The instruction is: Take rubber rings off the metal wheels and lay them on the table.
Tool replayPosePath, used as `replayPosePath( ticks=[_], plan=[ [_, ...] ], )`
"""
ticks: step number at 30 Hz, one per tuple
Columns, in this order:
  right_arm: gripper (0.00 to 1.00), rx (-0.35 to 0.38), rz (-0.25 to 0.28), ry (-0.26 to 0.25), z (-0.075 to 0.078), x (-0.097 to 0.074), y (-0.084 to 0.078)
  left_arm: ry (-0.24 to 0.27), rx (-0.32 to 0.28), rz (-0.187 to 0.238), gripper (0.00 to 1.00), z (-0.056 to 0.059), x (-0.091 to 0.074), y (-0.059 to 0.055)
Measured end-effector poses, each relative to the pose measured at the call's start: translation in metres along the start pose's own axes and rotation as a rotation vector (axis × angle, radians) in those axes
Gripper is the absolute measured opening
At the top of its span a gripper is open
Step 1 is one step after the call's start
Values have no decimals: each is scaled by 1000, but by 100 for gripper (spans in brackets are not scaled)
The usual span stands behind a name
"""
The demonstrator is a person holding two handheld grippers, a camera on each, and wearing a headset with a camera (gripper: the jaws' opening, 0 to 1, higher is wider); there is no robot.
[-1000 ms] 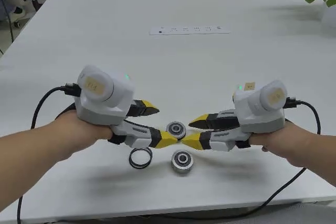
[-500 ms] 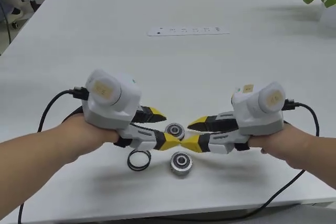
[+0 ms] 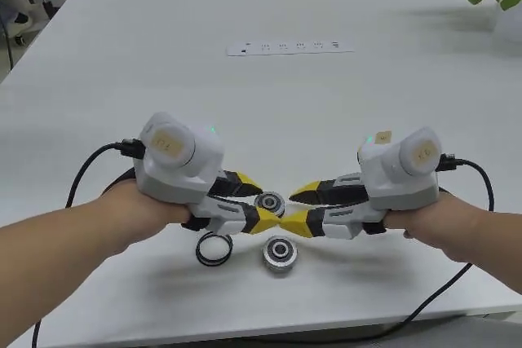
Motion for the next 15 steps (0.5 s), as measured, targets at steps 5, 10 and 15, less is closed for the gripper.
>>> replayPosePath(
  ticks=[5, 10, 15],
  plan=[
    [28, -1, 0, -2, 0, 0, 0, 1, 3, -4, 24, 0, 2, 0],
    [28, -3, 1, -2, 0, 0, 0, 3, 6, -4, 20, -1, 3, 0],
    [27, -5, 1, -1, -1, 0, 0, 12, 14, -6, 18, -2, 4, -1]
  ],
)
Point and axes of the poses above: the centre of the closed fingertips' face, and the gripper's own axes: x roughly forward along the fingers, z roughly to its right, y roughly out of its top, the point moved 5 cm from there along -x, roughly backward along the fingers, and after that the axes turned 14 degrees about x, right-handed, at the moved point
